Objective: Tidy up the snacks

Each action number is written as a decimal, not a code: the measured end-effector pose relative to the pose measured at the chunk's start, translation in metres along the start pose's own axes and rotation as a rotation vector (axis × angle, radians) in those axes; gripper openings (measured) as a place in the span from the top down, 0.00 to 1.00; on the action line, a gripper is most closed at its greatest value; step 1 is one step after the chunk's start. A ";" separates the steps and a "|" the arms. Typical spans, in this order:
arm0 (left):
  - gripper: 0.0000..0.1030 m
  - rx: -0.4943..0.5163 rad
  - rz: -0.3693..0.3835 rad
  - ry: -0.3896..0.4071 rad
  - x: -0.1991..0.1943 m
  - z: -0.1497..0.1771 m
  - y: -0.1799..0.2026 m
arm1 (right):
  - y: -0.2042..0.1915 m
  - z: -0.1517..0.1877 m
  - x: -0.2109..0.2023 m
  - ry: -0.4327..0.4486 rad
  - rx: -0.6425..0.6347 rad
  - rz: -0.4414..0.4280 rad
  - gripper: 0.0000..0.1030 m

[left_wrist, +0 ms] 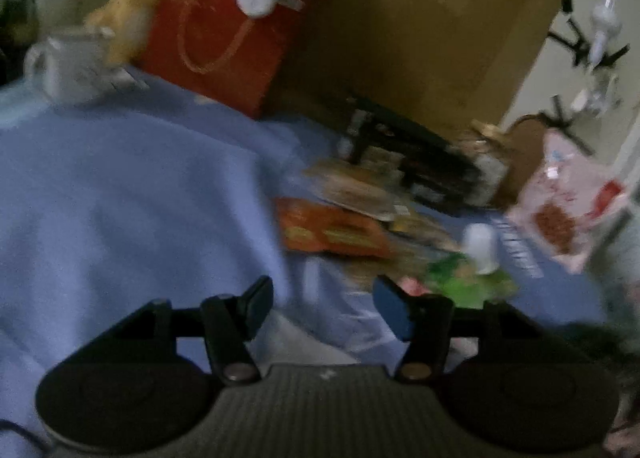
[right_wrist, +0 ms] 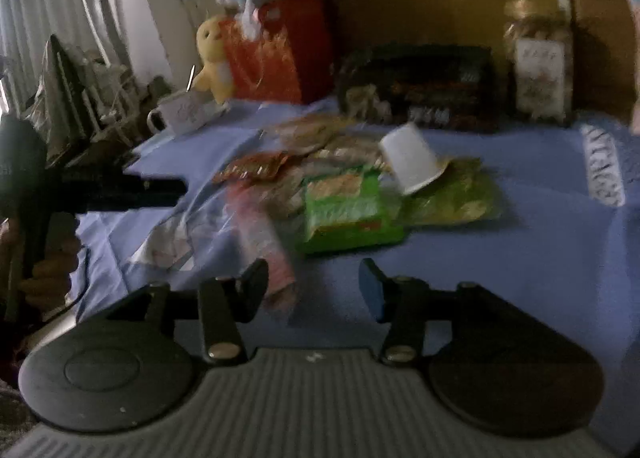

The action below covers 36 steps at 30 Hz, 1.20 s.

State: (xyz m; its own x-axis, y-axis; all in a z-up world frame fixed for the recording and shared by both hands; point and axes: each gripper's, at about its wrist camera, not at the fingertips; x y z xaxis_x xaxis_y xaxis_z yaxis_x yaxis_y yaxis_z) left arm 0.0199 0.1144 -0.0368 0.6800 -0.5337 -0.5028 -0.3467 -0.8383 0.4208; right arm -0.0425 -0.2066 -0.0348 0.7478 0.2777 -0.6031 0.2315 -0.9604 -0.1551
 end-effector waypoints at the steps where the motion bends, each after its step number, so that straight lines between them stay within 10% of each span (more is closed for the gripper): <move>1: 0.45 0.030 -0.039 0.023 -0.001 0.002 -0.001 | -0.001 0.001 -0.005 0.050 0.004 0.021 0.48; 7: 0.48 0.036 -0.125 0.108 -0.002 0.013 -0.011 | 0.018 -0.010 -0.009 0.312 0.209 0.227 0.39; 13: 0.48 -0.062 -0.119 0.148 -0.009 0.013 -0.025 | 0.042 -0.001 0.022 0.263 0.433 0.382 0.38; 36: 0.48 -0.061 -0.172 0.150 -0.008 0.013 -0.023 | 0.038 0.000 0.015 0.317 0.421 0.362 0.35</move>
State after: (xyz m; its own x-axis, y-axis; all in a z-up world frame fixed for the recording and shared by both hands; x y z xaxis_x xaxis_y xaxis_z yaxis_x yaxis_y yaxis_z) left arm 0.0145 0.1364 -0.0525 0.8156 -0.3570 -0.4553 -0.1807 -0.9047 0.3858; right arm -0.0222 -0.2393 -0.0496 0.8957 -0.1348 -0.4237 -0.2863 -0.9040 -0.3176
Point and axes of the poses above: each gripper's, at about its wrist camera, not at the fingertips, and x roughly the way its jaws point, y to its right, z to its underside, and after that the axes turned 8 degrees about z, right-handed
